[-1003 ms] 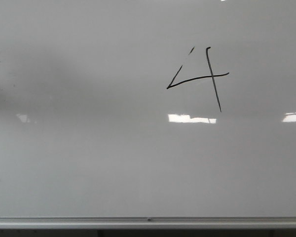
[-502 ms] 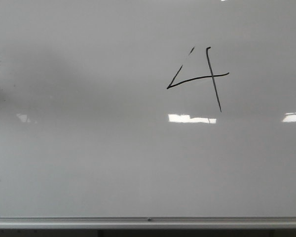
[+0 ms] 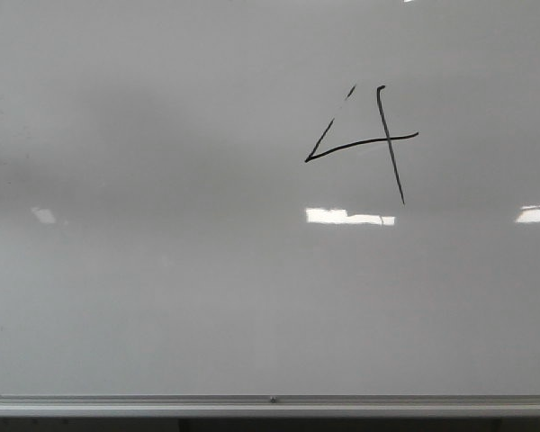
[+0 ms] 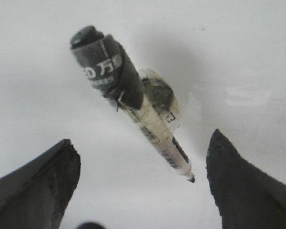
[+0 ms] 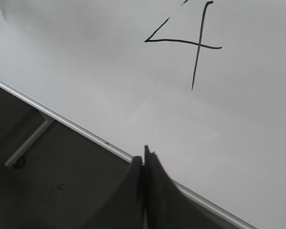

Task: Write number 4 on whiteboard

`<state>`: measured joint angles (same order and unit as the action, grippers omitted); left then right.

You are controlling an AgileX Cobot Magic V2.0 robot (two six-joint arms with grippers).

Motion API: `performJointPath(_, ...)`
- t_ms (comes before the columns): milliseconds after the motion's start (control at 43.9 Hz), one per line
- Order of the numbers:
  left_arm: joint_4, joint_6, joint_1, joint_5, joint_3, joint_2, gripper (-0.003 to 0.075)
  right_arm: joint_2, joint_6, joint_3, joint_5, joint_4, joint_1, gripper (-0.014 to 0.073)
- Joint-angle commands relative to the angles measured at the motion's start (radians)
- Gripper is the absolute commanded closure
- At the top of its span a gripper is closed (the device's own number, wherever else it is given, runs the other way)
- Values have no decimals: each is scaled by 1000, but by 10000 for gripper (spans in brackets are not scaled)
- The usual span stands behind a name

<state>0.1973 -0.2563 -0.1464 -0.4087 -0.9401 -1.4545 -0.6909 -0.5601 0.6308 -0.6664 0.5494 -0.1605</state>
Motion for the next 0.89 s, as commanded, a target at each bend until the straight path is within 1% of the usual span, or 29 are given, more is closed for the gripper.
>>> performJointPath(0,4,6,3,40,15,132,184,4,0,23,51,27,7,656)
performJointPath(137,4,6,3,40,101,291,197,4,0,23,50,27,7,656)
performJointPath(182,9,6,3,40,132,345,216,4,0,23,50,27,7,656)
performJointPath(251,30,6,3,40,188,443,267,4,0,23,50,27,7,656)
performJointPath(342,42,6,3,44,263,575,365,4,0,23,50,27,7,656)
performJointPath(388,42,6,3,51,306,654,433,4,0,23,50,27,7,656)
performJointPath(524,42,6,3,53,389,848,605,4,0,23,50,27,7,656)
performJointPath(661,42,6,3,46,436,983,741,4,0,23,50,27,7,656)
performJointPath(866,42,6,3,48,446,1087,741,4,0,23,50,27,7,656)
